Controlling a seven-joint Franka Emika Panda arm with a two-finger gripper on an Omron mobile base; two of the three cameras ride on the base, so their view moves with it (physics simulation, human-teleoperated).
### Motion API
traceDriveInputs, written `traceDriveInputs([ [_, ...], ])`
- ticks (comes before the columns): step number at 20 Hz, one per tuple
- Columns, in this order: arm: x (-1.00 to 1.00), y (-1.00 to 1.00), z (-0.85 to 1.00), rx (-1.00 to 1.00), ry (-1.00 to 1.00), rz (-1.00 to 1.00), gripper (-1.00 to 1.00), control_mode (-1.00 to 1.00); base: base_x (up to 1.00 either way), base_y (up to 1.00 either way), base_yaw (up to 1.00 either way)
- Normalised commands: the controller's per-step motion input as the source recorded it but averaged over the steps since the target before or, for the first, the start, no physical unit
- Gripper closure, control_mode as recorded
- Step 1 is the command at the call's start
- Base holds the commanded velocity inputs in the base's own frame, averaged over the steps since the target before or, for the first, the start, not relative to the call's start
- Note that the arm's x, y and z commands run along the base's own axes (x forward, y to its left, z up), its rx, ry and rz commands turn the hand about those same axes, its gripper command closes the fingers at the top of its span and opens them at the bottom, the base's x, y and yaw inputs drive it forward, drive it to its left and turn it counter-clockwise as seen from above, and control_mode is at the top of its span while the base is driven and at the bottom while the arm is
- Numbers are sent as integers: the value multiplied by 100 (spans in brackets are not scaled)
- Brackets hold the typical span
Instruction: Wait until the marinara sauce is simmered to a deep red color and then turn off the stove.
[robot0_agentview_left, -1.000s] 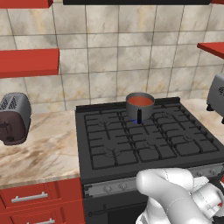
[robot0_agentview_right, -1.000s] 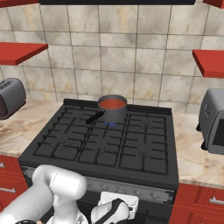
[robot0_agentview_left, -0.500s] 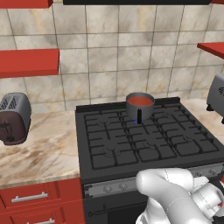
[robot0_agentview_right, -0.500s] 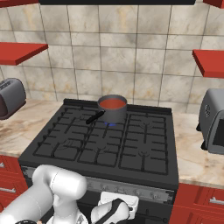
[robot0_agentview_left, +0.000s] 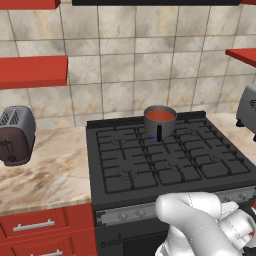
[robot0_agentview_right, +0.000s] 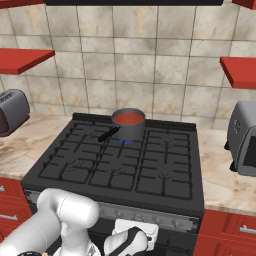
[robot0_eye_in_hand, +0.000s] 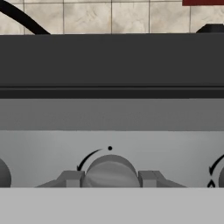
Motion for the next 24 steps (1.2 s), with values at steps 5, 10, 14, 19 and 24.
traceDriveInputs([
  [5, 0, 0, 0, 0, 0, 0, 100, -100, 0, 0, 0],
  [10, 0, 0, 0, 0, 0, 0, 100, -100, 0, 0, 0],
  [14, 0, 0, 0, 0, 0, 0, 100, -100, 0, 0, 0],
  [19, 0, 0, 0, 0, 0, 0, 100, -100, 0, 0, 0],
  [24, 0, 0, 0, 0, 0, 0, 100, -100, 0, 0, 0],
])
